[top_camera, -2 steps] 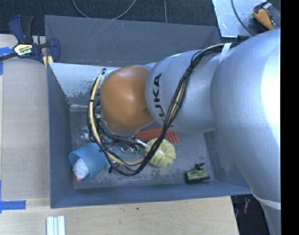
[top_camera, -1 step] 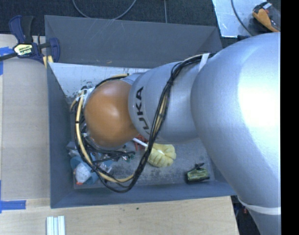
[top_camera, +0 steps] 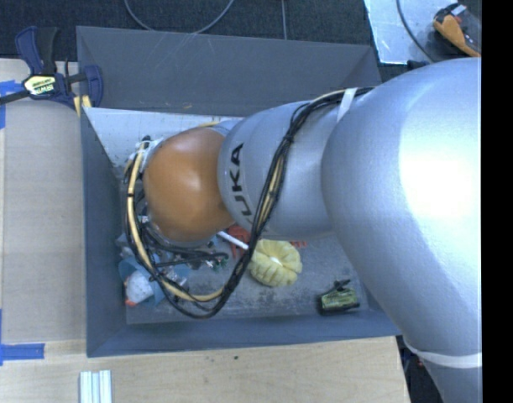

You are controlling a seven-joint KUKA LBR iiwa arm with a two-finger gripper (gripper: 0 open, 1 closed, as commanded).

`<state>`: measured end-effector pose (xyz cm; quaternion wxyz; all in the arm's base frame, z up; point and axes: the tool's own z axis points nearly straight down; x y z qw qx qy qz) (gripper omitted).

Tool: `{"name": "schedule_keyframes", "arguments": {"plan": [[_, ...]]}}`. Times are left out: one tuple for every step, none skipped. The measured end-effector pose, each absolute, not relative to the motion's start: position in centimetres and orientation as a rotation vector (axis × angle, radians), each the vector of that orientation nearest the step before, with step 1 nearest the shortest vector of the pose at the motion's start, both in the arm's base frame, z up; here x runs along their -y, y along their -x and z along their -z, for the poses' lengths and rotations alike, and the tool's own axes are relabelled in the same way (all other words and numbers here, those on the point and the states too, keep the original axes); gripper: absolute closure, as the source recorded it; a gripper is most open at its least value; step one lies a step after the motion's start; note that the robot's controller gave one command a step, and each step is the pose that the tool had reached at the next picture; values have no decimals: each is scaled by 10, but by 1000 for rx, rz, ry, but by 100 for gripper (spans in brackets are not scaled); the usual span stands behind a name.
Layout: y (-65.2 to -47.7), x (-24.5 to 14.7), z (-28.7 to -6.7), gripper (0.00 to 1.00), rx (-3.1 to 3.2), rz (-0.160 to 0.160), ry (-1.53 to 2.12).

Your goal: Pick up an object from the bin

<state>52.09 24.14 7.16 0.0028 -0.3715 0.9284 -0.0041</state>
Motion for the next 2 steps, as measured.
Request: {"name": "schedule_keyframes", "arguments": {"plan": [[-522,-241,-72,100,-2913,13,1159],[-519,-242,-96,100,-2917,9,1158]]}}
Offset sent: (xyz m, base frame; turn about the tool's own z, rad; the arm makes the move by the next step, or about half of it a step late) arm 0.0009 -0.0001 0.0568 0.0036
